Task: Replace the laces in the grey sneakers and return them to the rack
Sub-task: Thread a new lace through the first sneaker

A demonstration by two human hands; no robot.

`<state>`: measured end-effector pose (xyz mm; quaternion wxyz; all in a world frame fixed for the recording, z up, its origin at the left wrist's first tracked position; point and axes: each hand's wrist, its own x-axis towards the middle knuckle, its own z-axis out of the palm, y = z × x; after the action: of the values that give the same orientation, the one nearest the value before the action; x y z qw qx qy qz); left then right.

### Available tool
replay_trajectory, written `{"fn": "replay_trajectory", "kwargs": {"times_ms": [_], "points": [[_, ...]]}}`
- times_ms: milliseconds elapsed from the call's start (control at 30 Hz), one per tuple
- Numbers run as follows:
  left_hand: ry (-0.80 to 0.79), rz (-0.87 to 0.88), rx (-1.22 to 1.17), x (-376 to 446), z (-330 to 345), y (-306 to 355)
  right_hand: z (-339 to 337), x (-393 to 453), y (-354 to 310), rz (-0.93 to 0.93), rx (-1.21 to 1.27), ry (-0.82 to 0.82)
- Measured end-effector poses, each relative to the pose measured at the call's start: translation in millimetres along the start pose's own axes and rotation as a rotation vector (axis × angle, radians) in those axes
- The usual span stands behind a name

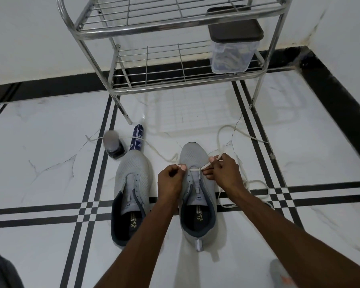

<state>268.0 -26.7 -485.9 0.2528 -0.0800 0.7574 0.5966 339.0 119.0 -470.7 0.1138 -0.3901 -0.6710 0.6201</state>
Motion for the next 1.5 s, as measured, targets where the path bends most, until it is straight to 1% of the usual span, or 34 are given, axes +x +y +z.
{"fn": "replay_trajectory", "kwargs": {"times_ms": [133, 233, 333, 467, 600, 667, 733, 833, 933, 1100, 1200, 1300, 1500], "points": [[-0.020, 0.017, -0.055, -1.8, 2.1, 3.0, -1.5, 1.6, 0.3, 0.041, 0.059, -0.011], [-0.031, 0.063, -0.063, -2.8, 3.6, 5.4, -2.8, 0.8, 0.2, 0.050, 0.051, -0.016], [-0.054, 0.101, -0.070, -4.0, 2.9, 11.9, -2.4, -1.3, -4.1, 0.026, -0.046, -0.047], [-0.127, 0.102, -0.052, -4.3, 0.6, 31.0, 1.7, 2.1, -16.0, -0.063, -0.200, -0.133], [-0.160, 0.164, -0.016, -6.6, -0.1, 56.4, 5.5, 2.6, -46.9, -0.053, -0.059, -0.114], [-0.161, 0.199, 0.028, -9.7, -1.0, 63.8, 5.0, 2.9, -59.3, -0.033, -0.011, -0.129], [-0.152, 0.209, 0.028, -11.4, -2.4, 62.9, 4.3, 3.3, -63.6, -0.022, -0.020, -0.146], [-0.157, 0.173, -0.054, -14.0, -4.9, 59.4, 5.1, 2.5, -61.9, -0.040, -0.043, -0.144], [-0.166, 0.158, -0.087, -13.7, -8.0, 60.3, 5.0, 1.1, -59.5, -0.064, -0.058, -0.144], [-0.193, 0.155, -0.060, -13.1, -7.0, 63.1, 6.8, -0.9, -57.1, -0.055, -0.095, -0.160], [-0.168, 0.178, -0.038, -14.1, -5.4, 58.1, 9.1, -3.5, -55.1, -0.039, -0.119, -0.171], [-0.141, 0.189, -0.008, -15.4, -3.3, 57.2, 8.2, -5.9, -59.8, -0.039, -0.090, -0.156], [-0.141, 0.253, 0.005, -21.3, -2.2, 95.5, 1.0, -3.0, -95.8, -0.108, -0.016, -0.141]]}}
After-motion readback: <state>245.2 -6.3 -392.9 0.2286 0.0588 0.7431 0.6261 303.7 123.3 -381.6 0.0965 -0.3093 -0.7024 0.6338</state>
